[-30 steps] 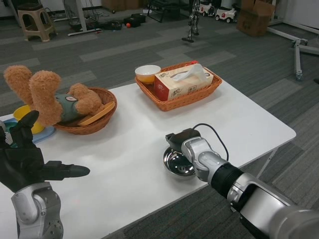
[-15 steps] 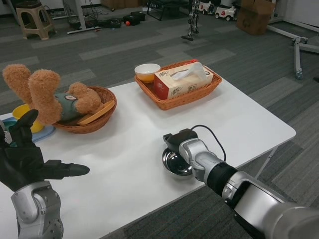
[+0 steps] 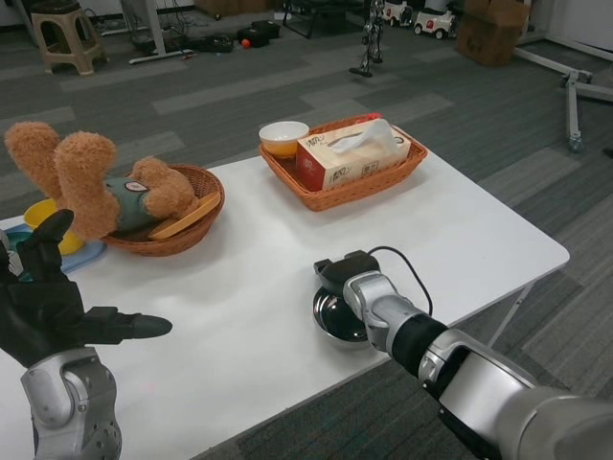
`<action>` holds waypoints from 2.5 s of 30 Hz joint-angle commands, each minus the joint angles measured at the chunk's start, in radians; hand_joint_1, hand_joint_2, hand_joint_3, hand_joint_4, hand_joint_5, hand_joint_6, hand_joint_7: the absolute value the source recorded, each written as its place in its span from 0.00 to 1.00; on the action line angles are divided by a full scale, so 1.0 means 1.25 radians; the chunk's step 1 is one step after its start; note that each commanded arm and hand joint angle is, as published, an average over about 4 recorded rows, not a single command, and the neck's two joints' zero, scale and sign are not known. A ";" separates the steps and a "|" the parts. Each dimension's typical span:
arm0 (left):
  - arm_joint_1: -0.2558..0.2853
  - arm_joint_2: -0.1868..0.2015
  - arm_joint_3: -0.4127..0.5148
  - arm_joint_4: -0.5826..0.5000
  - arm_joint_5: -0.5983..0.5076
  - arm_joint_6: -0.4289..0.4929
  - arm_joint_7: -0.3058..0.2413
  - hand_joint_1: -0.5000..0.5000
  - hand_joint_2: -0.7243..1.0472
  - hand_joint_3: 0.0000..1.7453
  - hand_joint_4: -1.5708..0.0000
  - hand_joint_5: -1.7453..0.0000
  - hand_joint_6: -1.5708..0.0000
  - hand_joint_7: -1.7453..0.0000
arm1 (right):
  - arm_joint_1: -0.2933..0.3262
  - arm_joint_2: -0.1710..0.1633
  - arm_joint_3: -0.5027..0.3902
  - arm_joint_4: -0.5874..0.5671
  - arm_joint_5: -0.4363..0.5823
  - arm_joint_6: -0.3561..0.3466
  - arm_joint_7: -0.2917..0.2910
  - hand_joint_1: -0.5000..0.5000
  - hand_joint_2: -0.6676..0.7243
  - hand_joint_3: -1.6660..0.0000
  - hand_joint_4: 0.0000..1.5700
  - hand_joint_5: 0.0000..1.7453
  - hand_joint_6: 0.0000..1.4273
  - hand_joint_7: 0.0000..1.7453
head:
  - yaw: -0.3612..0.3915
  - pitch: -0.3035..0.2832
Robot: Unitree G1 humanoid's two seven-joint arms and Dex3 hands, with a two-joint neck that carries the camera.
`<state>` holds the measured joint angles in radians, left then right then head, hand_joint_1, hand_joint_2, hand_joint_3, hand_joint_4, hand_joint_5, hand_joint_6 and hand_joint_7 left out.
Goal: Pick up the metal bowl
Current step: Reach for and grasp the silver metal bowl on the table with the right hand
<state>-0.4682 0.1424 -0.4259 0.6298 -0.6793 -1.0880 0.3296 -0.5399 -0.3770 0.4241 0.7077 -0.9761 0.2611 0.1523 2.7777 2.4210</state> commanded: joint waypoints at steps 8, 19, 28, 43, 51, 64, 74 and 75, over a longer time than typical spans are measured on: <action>0.013 0.006 0.001 0.001 0.003 -0.006 -0.001 0.04 0.05 0.00 0.29 0.24 1.00 0.96 | -0.015 0.003 0.011 0.008 0.008 -0.011 -0.006 0.04 0.91 1.00 0.00 0.00 0.00 0.04 | -0.003 -0.001; 0.015 0.006 0.001 -0.001 0.004 -0.006 -0.001 0.04 0.05 0.00 0.29 0.24 1.00 0.96 | -0.023 0.002 0.032 0.030 0.017 -0.020 -0.006 0.04 0.91 1.00 0.02 0.00 0.00 0.02 | -0.002 -0.001; 0.015 0.006 0.001 0.000 0.003 -0.006 -0.001 0.04 0.05 0.00 0.29 0.24 1.00 0.96 | -0.025 0.002 0.040 0.041 0.018 -0.021 -0.006 0.04 0.91 1.00 0.00 0.00 0.00 0.04 | -0.002 -0.006; 0.012 0.006 0.001 0.002 0.003 -0.006 -0.001 0.04 0.08 0.00 0.29 0.24 1.00 0.96 | -0.038 0.001 0.053 0.093 0.018 -0.040 -0.006 0.09 0.82 0.95 0.00 0.74 0.00 0.96 | -0.002 -0.010; 0.011 0.006 0.001 0.002 0.003 -0.006 -0.001 0.04 0.05 0.00 0.29 0.24 1.00 0.96 | -0.031 0.002 0.028 0.100 0.045 -0.066 -0.037 0.24 0.68 0.71 0.00 1.00 0.00 0.96 | 0.002 -0.013; 0.011 0.005 0.000 0.001 0.005 -0.006 -0.001 0.04 0.05 0.00 0.29 0.24 1.00 0.96 | 0.006 0.004 -0.106 0.073 0.048 -0.146 -0.078 0.45 0.55 0.44 0.07 0.89 0.00 0.89 | 0.000 -0.014; 0.011 0.003 0.000 0.001 0.006 -0.006 -0.001 0.04 0.05 0.00 0.29 0.24 1.00 0.96 | 0.024 -0.009 -0.131 -0.022 0.063 -0.152 -0.051 0.42 0.50 0.38 0.12 0.83 0.01 0.88 | 0.005 -0.008; 0.011 0.003 0.000 0.002 0.006 -0.006 -0.001 0.04 0.05 0.00 0.29 0.24 1.00 0.96 | 0.025 -0.011 -0.131 -0.033 0.063 -0.151 -0.046 0.42 0.50 0.38 0.12 0.83 0.01 0.88 | 0.007 -0.006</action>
<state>-0.4653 0.1407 -0.4264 0.6295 -0.6788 -1.0882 0.3296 -0.5220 -0.3786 0.2678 0.6964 -0.9013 0.0706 0.0805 2.7844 2.4118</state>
